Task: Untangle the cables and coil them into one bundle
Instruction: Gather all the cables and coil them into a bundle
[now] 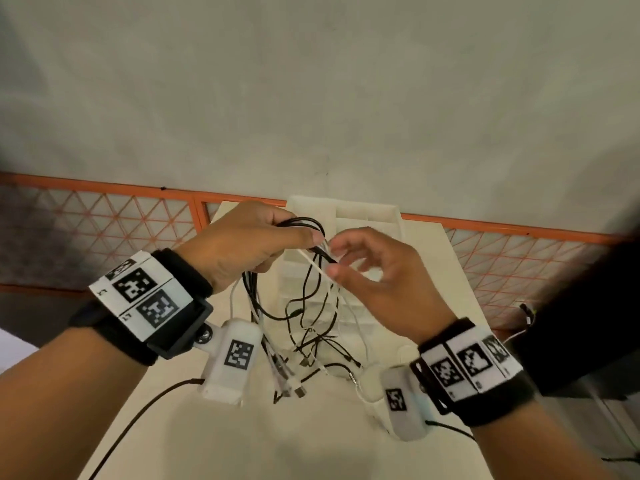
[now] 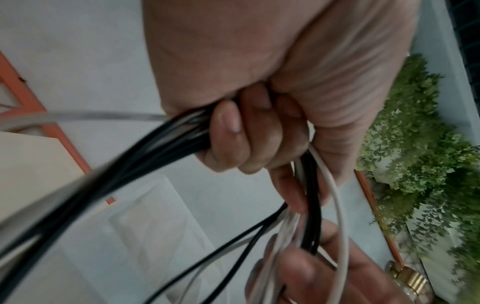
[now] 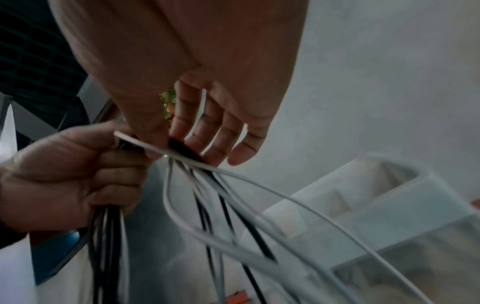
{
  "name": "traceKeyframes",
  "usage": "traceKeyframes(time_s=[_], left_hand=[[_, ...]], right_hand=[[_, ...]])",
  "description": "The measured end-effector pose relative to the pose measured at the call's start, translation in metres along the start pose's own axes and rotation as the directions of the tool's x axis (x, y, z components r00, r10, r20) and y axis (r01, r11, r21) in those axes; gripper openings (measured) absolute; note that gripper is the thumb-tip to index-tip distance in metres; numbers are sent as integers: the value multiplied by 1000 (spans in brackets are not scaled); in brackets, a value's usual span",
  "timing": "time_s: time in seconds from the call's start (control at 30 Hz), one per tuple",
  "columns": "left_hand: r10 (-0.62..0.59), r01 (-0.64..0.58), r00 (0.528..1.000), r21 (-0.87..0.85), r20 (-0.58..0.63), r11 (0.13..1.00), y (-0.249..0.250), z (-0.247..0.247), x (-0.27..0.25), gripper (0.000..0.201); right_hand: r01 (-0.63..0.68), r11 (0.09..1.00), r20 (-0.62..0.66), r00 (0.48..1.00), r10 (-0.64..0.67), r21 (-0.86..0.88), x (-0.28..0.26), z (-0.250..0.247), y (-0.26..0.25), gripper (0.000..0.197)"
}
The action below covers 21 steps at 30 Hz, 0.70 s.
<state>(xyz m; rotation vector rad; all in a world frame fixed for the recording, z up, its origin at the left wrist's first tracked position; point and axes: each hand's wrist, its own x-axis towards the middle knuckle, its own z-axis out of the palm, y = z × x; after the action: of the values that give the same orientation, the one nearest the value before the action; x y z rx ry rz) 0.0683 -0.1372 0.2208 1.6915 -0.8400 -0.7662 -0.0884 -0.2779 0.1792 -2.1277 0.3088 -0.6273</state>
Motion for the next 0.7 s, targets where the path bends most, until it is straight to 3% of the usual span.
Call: traceKeyframes(time_s=[0.07,0.13,0.27,0.4,0.47,0.57,0.63,0.7], left_hand=[[2,-2,1000,30,-6,1000,4,1,0,23],[-8,13,998,75,-62,997,6,0,1,22],[12,46,966,215,-259,976,8,-3,12,29],[125,9,901,306,-416,952,7,-6,24,36],[129,-16,869,232,-478,973,7,-13,27,35],[91,-102,854,6,-512,995,8,-26,32,23],[86,-140,877,-81,-472,987,11,-26,34,18],[92,-168,897,-141,-433,976,13,-19,37,20]], right_hand=[[-1,999,19,1000,1,33,10,12,-4,14],[13,1000,-43,999,-12,28,17,14,-4,13],[14,1000,-161,987,-13,3,23,-3,-8,27],[-31,999,-29,999,32,29,11,-19,14,43],[-114,993,85,990,113,5,-7,-23,40,50],[-219,929,235,926,294,-298,-37,-17,95,60],[-288,787,208,863,460,-546,-49,-7,130,61],[-384,650,152,776,612,-655,-56,-1,156,56]])
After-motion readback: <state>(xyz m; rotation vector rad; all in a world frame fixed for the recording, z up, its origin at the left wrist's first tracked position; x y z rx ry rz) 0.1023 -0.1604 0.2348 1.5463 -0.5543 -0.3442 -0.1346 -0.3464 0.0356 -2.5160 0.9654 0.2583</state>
